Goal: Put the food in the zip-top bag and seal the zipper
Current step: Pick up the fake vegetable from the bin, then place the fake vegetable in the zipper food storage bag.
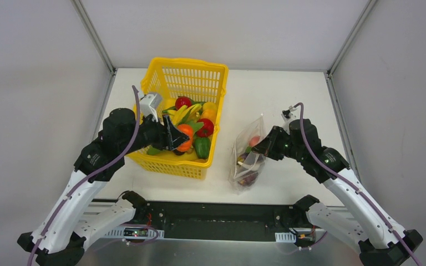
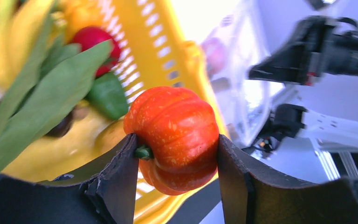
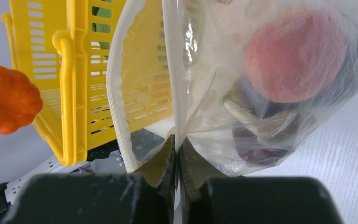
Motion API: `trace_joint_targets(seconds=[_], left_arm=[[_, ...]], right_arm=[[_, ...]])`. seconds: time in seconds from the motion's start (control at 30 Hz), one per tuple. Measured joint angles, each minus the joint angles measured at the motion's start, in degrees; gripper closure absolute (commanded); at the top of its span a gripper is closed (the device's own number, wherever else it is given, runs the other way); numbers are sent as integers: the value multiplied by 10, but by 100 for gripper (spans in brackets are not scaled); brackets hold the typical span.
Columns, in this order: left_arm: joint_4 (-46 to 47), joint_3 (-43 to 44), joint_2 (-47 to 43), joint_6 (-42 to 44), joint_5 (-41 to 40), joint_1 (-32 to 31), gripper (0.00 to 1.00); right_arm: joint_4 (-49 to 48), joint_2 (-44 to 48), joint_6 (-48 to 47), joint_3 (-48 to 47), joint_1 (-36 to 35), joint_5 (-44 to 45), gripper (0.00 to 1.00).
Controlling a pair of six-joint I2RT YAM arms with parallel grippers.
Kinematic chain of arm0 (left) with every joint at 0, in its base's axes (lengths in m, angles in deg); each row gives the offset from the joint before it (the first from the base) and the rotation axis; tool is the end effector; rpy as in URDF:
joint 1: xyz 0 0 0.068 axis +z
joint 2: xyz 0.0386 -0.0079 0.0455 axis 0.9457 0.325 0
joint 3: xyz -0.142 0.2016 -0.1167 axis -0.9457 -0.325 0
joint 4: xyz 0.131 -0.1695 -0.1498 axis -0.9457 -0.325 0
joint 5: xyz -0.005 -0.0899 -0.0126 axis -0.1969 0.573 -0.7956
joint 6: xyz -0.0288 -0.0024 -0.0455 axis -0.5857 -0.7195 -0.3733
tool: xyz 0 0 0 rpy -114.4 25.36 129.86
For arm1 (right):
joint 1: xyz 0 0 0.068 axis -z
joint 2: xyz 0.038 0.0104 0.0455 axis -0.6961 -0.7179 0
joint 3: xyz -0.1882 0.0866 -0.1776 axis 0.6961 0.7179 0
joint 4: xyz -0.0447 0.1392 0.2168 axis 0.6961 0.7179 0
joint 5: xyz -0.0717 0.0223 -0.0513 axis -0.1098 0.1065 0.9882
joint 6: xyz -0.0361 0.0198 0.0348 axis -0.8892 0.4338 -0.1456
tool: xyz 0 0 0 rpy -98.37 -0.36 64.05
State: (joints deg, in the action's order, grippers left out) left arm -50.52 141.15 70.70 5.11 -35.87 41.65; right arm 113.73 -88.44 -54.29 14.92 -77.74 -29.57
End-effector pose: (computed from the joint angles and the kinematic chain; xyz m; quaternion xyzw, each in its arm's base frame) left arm 0.1206 -0.0792 0.4072 0.1034 0.7954 -0.3742 0.4654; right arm 0.1408 0.1023 0.3278 -0.0595 0.8535 0.3518 0.3797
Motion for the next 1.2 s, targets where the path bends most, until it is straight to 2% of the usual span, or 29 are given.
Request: trace_joint_targets(seconds=[0.13,0.3,0.5,0.7,0.93,1.1,1.2], left_arm=[[81,3,34,-16,6,-90,63],[147,31,135,-21,1,-188,63],[194,76,236,-14,-4,-260,60],[234,101,279,-4,-8,-277,57],[196,119,325,19,-40,-285,37],[169,119,339,29,-48,-288,28],[159,122,342,33,-48,-288,30]], right_arm=[[0,0,0,0,0,-7,94],[0,0,1,0,0,-13,94],[0,1,1,0,0,-19,94],[0,4,1,0,0,-28,94],[5,19,0,0,0,-27,94],[6,21,-1,0,0,-27,94],[10,21,-2,-1,0,-27,93]])
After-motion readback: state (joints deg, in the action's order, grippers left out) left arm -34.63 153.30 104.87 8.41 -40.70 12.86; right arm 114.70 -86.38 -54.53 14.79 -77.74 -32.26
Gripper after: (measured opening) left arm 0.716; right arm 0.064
